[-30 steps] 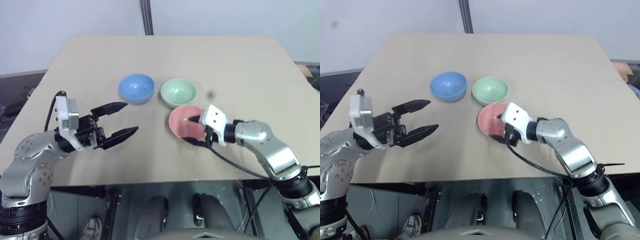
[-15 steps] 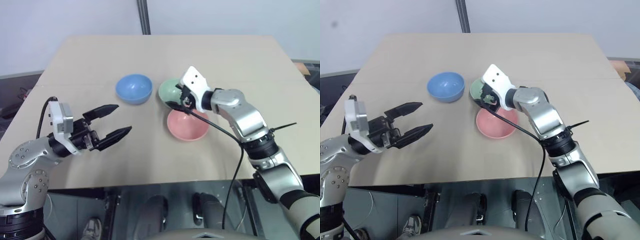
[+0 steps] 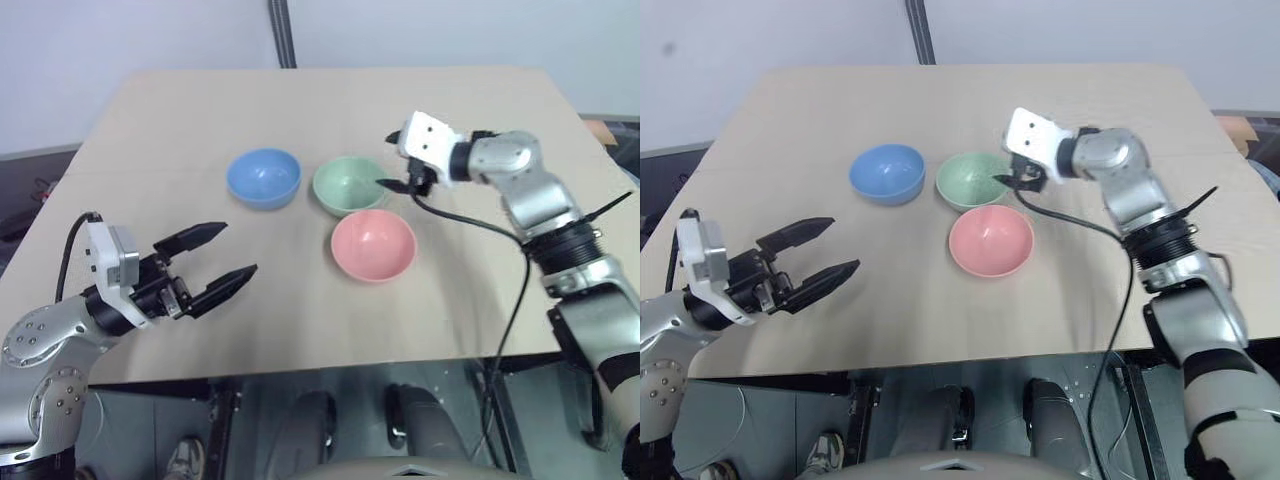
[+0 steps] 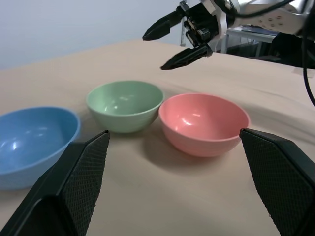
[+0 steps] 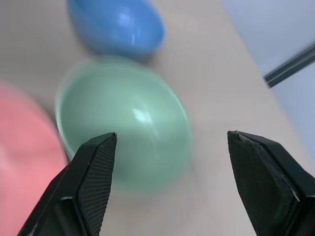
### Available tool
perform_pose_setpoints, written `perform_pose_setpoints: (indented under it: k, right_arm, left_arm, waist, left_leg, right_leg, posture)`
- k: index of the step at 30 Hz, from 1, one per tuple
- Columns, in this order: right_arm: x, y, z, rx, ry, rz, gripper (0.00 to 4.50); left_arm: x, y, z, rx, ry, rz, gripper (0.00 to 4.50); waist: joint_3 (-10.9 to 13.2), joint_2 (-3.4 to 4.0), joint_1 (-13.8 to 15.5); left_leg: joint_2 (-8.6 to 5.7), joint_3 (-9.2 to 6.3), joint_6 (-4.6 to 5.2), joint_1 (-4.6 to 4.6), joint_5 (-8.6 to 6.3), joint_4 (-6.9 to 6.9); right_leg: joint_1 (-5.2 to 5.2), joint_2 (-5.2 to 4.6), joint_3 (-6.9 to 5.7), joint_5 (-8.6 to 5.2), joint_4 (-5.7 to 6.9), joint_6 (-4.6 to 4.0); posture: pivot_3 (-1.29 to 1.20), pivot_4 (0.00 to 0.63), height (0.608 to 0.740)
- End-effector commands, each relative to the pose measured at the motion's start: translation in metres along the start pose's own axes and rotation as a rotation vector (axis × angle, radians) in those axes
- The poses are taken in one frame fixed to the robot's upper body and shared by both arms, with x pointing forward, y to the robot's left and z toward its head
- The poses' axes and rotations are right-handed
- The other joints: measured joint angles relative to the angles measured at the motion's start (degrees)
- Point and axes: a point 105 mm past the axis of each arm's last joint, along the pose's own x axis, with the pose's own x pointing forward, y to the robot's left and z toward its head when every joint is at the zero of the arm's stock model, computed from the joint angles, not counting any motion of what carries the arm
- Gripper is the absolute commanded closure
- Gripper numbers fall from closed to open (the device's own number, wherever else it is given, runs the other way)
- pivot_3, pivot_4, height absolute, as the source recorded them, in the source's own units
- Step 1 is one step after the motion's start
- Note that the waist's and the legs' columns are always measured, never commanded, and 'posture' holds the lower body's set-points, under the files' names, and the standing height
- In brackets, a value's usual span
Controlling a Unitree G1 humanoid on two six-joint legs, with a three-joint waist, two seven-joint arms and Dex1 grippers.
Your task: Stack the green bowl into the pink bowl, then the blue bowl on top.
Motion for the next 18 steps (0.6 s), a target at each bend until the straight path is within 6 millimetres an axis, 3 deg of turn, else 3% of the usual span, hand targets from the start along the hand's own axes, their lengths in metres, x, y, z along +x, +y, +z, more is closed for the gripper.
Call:
perform_pose_setpoints:
  k: [1, 7, 11, 15, 18]
  right_arm:
    - [0.004, 0.004, 0.005, -0.175, -0.029, 0.072, 0.76]
    - [0.023, 0.011, -0.013, -0.235, 0.006, 0.058, 0.76]
    - [0.026, -0.001, -0.013, -0.059, -0.04, -0.037, 0.76]
    - [0.008, -0.015, 0.003, 0.108, -0.156, -0.083, 0.76]
    - [-0.029, -0.008, 0.024, 0.219, -0.293, -0.05, 0.76]
  left_arm:
    - [0.0, -0.003, 0.013, 0.054, -0.037, 0.001, 0.0]
    - [0.002, -0.004, 0.013, 0.056, -0.042, 0.006, 0.0]
    - [0.002, 0.0, 0.014, 0.081, -0.032, 0.055, 0.0]
    - [0.012, 0.007, 0.016, 0.117, 0.007, 0.082, 0.0]
    - [0.028, 0.029, 0.016, 0.278, 0.152, 0.102, 0.0]
  waist:
    - [0.0, -0.01, -0.34]
    - [0.01, -0.01, -0.85]
    - [0.01, -0.01, -0.88]
    - [0.02, 0.0, -0.46]
    - [0.02, -0.01, 1.28]
  left_leg:
    - [0.08, 0.03, 0.0, 0.01, 0.0, -0.01]
    - [0.12, 0.18, -0.01, 0.04, 0.01, 0.01]
    - [0.11, 0.2, -0.02, 0.0, 0.02, 0.0]
    - [0.11, 0.13, -0.04, -0.09, 0.02, -0.01]
    - [0.08, -0.02, -0.03, -0.15, 0.02, 0.02]
  right_leg:
    - [-0.01, 0.09, 0.04, 0.0, 0.0, 0.0]
    - [-0.08, 0.1, 0.21, 0.01, 0.11, -0.09]
    - [-0.13, 0.04, 0.24, -0.03, 0.11, -0.2]
    - [-0.18, -0.16, 0.22, 0.06, 0.13, -0.1]
    - [-0.16, -0.13, 0.15, 0.06, 0.11, -0.1]
  posture:
    - [0.0, 0.15, 0.74]
    - [0.0, 0.15, 0.74]
    - [0.0, 0.15, 0.74]
    - [0.0, 0.15, 0.74]
    - [0.0, 0.15, 0.74]
